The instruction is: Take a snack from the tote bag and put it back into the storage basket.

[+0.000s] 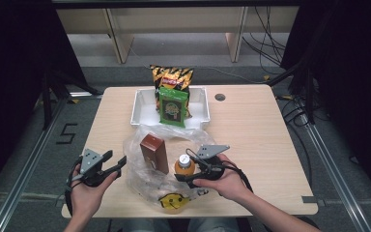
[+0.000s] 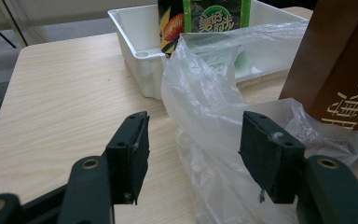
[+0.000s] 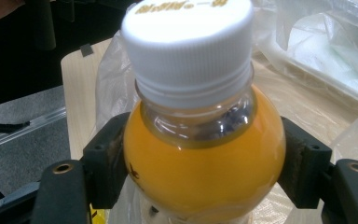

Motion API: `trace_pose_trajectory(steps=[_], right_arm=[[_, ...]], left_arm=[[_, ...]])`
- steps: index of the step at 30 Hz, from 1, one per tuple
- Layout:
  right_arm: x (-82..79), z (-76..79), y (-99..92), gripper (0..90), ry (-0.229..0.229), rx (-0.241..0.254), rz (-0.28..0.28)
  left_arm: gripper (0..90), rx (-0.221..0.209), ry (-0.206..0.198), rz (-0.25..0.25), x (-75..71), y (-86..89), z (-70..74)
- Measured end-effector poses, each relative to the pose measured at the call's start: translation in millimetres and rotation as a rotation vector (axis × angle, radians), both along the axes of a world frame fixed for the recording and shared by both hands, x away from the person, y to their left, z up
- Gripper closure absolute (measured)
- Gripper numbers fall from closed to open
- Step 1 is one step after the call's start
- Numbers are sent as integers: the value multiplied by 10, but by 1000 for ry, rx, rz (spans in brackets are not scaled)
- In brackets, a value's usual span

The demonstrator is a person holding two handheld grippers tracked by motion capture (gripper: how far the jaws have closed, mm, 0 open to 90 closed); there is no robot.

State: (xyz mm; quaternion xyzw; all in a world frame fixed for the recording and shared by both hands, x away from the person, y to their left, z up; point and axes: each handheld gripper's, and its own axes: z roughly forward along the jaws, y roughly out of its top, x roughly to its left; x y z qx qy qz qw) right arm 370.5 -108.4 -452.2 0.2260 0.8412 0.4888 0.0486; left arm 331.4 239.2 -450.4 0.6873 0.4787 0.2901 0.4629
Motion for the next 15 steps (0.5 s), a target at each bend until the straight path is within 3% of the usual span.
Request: trace_pose_trajectory(steps=[11,15], right_arm=[[9,14,-9,304,18,-1,11],[9,40,-13,307,2,-4,7]], left_arm=[[420,-2,5,5,11,-4,-22],[420,-2,2,5,2,-1,-20]])
